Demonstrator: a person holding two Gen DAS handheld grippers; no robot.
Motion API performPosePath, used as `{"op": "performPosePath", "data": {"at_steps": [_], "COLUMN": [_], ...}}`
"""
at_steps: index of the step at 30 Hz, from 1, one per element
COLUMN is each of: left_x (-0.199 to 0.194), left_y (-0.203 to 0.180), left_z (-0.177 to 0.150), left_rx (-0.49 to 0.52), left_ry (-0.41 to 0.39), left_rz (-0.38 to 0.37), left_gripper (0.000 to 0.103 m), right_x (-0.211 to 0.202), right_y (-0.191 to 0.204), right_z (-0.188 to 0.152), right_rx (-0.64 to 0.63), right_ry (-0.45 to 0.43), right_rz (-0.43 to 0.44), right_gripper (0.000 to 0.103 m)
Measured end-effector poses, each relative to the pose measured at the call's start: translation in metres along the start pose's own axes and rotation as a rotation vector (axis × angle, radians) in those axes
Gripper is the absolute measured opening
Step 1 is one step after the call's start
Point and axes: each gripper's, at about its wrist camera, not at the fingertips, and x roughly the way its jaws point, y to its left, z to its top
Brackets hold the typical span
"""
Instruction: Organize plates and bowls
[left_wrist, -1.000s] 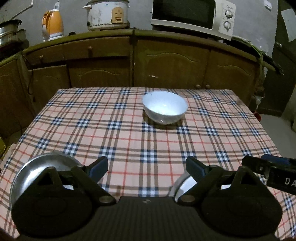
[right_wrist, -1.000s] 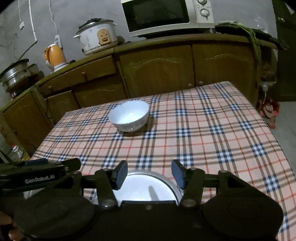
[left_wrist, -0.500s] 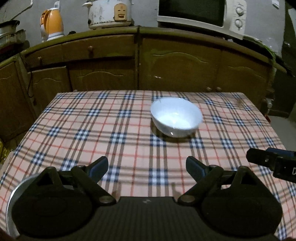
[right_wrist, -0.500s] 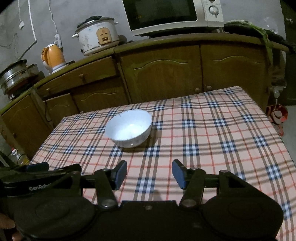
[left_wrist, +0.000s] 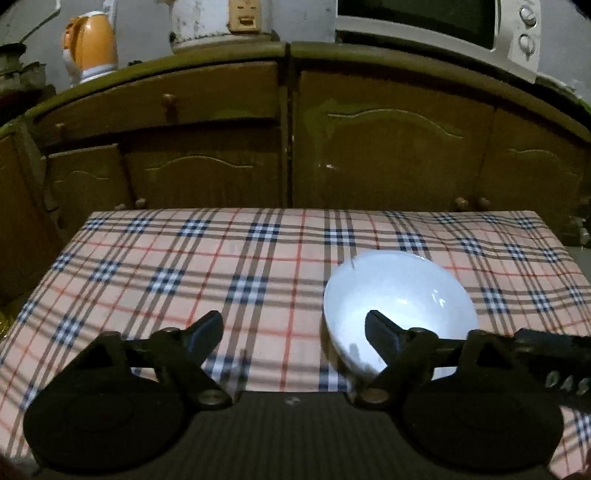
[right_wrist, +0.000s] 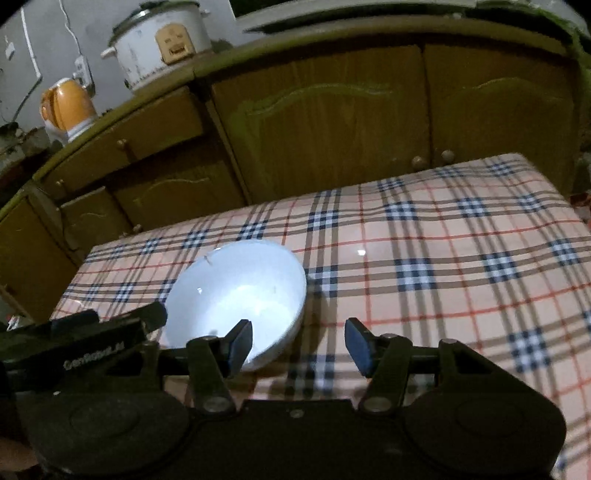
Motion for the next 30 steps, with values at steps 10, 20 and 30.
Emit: {"op": "performPosePath", "data": {"at_steps": [10,20,30], "left_x": [0.043,0.000,-0.086], "left_y": [-0.008,-0.008,-0.025], "left_z": [-0.004,-0.016,-0.026], "left_rx": [0.033,0.033,0.045], "left_ry": [0.082,0.060,-0.031], "left_rz": [-0.091,-0.105,-0.092], "left_gripper": [0.014,0.012,0.012], "right_x": [0.050,0.016,-0.073], "right_y": [-0.004,0.002,0.014], "right_z": [0.000,-0.014,-0.027], "right_rx": [0.071,0.035,-0.024], "right_ry": [0.069,0.051,-0.040], "right_rz": [0.060,0.032,0.024], "right_gripper": [0.032,0.031,0.030]}}
